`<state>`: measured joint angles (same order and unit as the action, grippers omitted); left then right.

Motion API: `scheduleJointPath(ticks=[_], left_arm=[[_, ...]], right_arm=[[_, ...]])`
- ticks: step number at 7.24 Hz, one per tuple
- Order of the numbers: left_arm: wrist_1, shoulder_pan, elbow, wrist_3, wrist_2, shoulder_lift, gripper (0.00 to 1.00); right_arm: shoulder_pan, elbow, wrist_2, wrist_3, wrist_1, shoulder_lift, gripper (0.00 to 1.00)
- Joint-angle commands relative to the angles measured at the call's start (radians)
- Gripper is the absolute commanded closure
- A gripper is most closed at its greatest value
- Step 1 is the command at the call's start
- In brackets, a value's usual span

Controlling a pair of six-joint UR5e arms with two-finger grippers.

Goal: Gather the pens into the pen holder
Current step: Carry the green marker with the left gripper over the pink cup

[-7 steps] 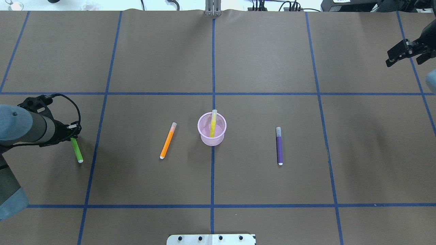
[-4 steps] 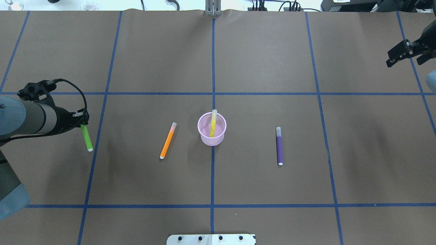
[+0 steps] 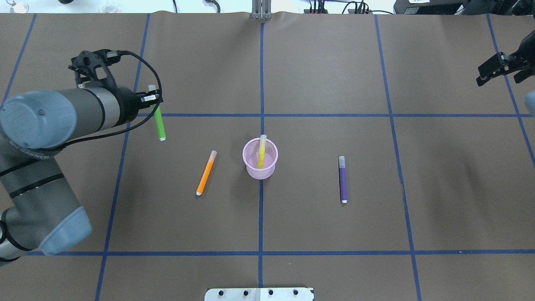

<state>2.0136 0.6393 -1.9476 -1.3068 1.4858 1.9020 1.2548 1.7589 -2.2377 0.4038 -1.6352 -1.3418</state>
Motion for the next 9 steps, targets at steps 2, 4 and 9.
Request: scheduleJointPath(ticks=[2,4,9], left_arm=[[0.007,-0.146,0.019,0.100,-0.171,0.178,1.00],[0.104,-0.214,0.115,0.186,-0.298,0.251,1.00],[0.359,-0.256,0.311,0.346,-0.346,0.312,1.00]], right_arm=[[0.003,0.004,0.001,0.001,0.000,0.000,0.00],[0.003,0.007,0.001,0.004,0.002,0.001,0.00],[0.014,0.013,-0.002,0.007,0.002,0.013,0.00]])
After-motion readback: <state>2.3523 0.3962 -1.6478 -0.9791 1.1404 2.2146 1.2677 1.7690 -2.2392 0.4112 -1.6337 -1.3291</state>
